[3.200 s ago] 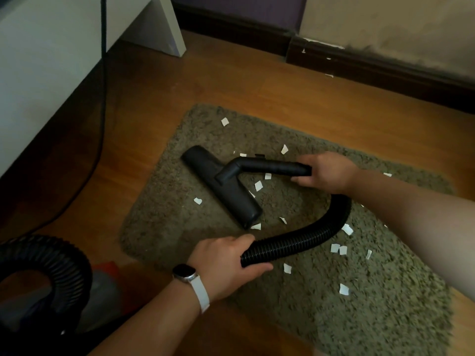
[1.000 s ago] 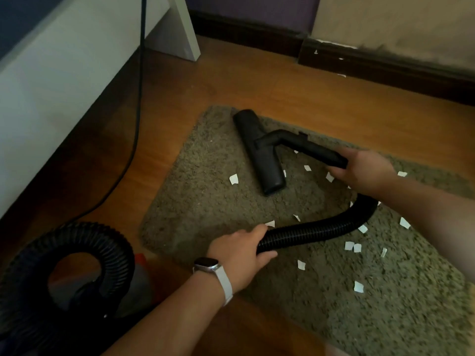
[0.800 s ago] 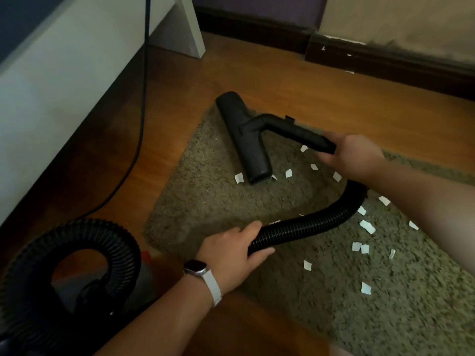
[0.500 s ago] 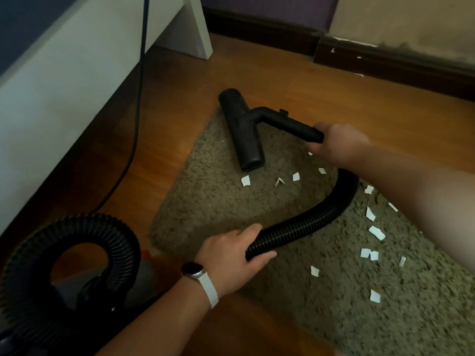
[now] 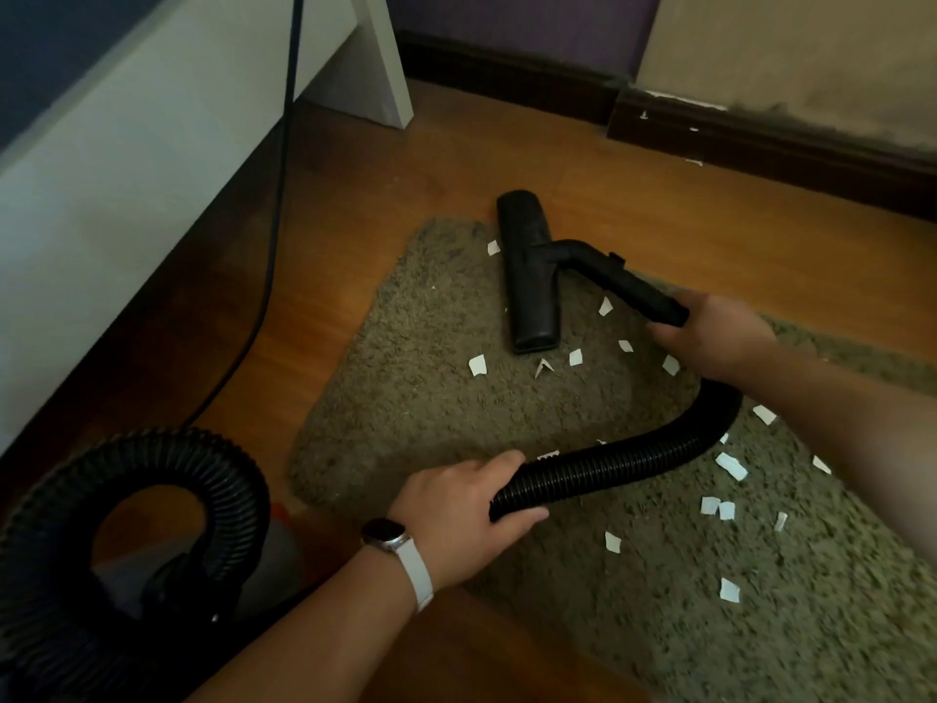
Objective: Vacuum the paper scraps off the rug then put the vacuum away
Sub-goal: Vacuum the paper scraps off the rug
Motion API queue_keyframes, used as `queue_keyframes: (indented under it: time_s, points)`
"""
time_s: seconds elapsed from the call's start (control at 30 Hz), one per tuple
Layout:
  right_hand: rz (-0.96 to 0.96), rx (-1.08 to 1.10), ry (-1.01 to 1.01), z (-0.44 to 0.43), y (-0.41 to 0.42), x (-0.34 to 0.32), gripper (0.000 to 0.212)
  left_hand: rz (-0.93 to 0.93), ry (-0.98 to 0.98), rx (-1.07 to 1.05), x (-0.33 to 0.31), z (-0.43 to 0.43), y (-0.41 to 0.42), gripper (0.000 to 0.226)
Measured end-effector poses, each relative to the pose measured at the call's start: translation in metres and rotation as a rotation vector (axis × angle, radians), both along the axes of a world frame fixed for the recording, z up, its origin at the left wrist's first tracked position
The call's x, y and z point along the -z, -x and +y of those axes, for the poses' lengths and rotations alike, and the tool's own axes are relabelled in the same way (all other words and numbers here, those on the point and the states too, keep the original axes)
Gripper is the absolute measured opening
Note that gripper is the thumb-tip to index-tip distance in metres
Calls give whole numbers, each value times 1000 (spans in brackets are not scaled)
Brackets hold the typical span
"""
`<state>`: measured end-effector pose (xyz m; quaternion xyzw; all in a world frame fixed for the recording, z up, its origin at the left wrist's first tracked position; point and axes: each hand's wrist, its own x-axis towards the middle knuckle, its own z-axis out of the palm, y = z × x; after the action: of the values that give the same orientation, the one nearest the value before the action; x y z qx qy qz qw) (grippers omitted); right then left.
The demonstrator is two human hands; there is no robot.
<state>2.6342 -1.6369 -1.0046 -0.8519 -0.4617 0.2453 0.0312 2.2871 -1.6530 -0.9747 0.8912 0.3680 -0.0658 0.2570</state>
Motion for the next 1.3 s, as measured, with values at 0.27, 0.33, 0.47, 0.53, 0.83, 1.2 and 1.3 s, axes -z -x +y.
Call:
queue_keyframes:
  time_s: [0.27, 0.33, 0.47, 0.53, 0.83, 1.2, 1.3]
  points:
    - [0, -102, -44, 13, 24, -17, 21, 10, 9, 2, 2, -3, 7, 54]
    - [-19, -124, -51, 32, 29, -23, 24, 2, 3, -26, 2, -1, 10, 55]
    - [-67, -143, -49, 69, 35, -30, 31, -30, 0, -94, 0, 4, 13, 54]
    - [-122, -176, -18, 80, 39, -31, 36, -28, -1, -117, 0, 7, 13, 55]
    - [-154, -135, 49, 47, 22, -19, 43, -13, 18, -79, 1, 8, 7, 52]
    - [-61, -25, 40, 0, 5, -14, 41, 7, 17, 2, 1, 6, -2, 55]
    - [-61, -19, 23, -13, 7, -11, 40, 17, 25, 26, 4, 5, -1, 55]
